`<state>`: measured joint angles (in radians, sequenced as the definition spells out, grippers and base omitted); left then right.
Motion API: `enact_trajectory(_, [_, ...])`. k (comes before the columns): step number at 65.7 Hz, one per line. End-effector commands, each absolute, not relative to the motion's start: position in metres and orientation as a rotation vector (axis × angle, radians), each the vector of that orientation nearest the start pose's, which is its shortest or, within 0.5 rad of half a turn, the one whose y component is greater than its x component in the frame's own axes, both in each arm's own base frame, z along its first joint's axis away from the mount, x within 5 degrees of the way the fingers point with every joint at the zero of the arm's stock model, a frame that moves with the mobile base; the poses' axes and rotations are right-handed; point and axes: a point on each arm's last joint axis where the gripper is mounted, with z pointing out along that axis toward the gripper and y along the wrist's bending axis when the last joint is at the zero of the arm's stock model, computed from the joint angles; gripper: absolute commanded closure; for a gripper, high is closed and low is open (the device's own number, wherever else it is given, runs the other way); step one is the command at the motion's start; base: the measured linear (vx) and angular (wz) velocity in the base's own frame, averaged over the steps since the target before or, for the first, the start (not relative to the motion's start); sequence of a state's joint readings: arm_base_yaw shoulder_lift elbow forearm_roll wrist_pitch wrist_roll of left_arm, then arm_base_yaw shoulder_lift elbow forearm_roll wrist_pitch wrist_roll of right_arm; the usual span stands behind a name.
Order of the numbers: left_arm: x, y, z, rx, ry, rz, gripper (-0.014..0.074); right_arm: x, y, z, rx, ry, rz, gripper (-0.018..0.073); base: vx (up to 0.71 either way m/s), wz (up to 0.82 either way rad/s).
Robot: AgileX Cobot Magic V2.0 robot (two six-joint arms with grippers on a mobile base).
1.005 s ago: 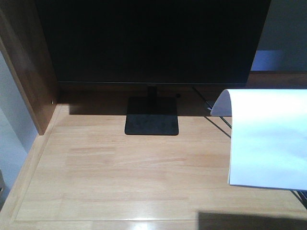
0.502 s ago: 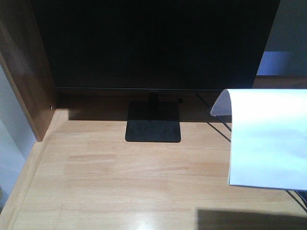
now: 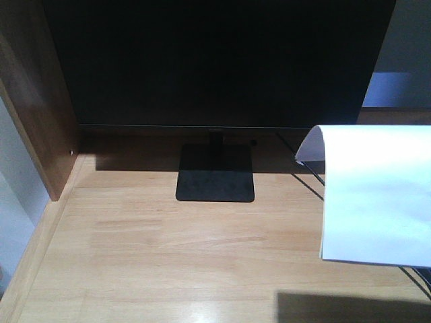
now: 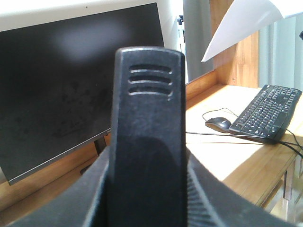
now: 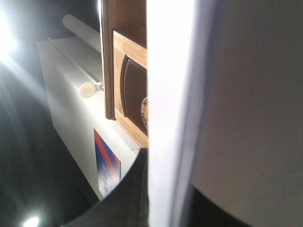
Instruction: Grab stapler and paper to desk for stapling
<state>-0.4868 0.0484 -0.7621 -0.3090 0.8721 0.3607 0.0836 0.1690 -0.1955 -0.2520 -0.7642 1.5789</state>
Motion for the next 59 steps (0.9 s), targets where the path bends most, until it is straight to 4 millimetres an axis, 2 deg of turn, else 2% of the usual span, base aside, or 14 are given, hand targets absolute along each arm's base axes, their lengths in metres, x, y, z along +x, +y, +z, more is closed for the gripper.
enact_trajectory(1, [-0.0376, -0.0032, 0.3834, 0.623, 1.385, -0.468, 0.0603, 0.0281, 0.0182, 0.3373, 0.292, 0.68, 1.475, 0.0562, 0.0, 0.0])
enact_trajectory(59, [-0.0376, -0.0033, 0.3832, 0.624, 1.387, -0.468, 0.0603, 0.0281, 0.0182, 0.3372, 0.292, 0.68, 1.475, 0.0562, 0.0, 0.0])
